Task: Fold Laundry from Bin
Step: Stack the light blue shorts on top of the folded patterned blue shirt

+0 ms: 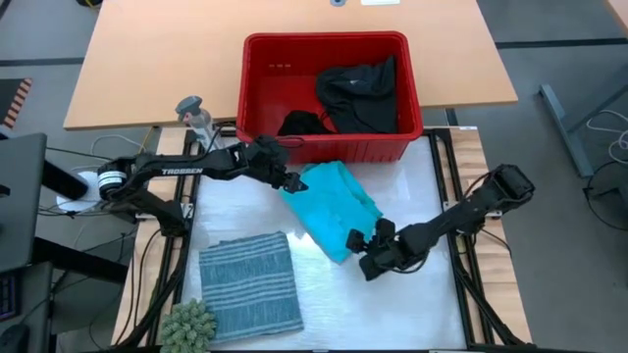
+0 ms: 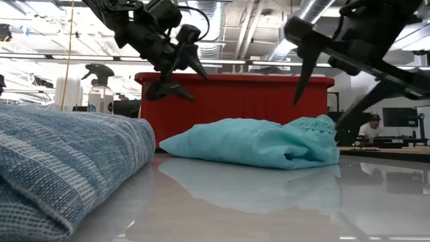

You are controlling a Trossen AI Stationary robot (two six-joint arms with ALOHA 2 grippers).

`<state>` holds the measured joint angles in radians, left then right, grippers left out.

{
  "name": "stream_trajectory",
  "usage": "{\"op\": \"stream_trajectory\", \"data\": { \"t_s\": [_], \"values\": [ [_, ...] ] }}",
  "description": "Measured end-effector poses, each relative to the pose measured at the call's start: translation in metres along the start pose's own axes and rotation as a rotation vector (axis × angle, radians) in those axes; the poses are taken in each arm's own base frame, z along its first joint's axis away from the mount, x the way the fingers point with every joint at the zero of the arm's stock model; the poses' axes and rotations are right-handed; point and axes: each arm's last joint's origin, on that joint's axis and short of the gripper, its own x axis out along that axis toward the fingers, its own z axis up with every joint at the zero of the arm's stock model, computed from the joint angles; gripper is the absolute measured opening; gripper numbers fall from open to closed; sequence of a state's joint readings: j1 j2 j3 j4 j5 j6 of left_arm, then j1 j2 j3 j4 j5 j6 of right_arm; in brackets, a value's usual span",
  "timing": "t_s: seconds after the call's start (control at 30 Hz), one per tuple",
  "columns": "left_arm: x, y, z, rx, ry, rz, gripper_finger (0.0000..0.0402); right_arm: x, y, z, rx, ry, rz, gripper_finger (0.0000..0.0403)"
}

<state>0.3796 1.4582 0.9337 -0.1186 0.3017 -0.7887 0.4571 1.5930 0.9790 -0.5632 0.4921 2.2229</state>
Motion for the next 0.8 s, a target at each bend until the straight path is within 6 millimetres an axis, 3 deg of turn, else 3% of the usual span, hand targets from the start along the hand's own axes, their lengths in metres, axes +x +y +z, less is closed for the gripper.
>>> {"op": "stream_trajectory", "data": {
  "t_s": [0.17, 0.57, 0.8],
  "values": [
    [0.000, 0.000, 0.004, -0.010, -0.033, -0.001, 0.0265, -0.001, -0.013, -0.005, 0.010, -0.036, -0.059, 0.0316],
    [-0.001, 0.005, 0.002, -0.030, -0.013, 0.037, 0.0265, 0.046, -0.003, 0.013, 0.085, -0.138, -0.111, 0.0316],
    [-0.001, 0.005, 0.003, -0.024, -0.029, 0.052, 0.0265, 0.039, -0.002, 0.004, 0.083, -0.094, -0.069, 0.0316]
  ]
}}
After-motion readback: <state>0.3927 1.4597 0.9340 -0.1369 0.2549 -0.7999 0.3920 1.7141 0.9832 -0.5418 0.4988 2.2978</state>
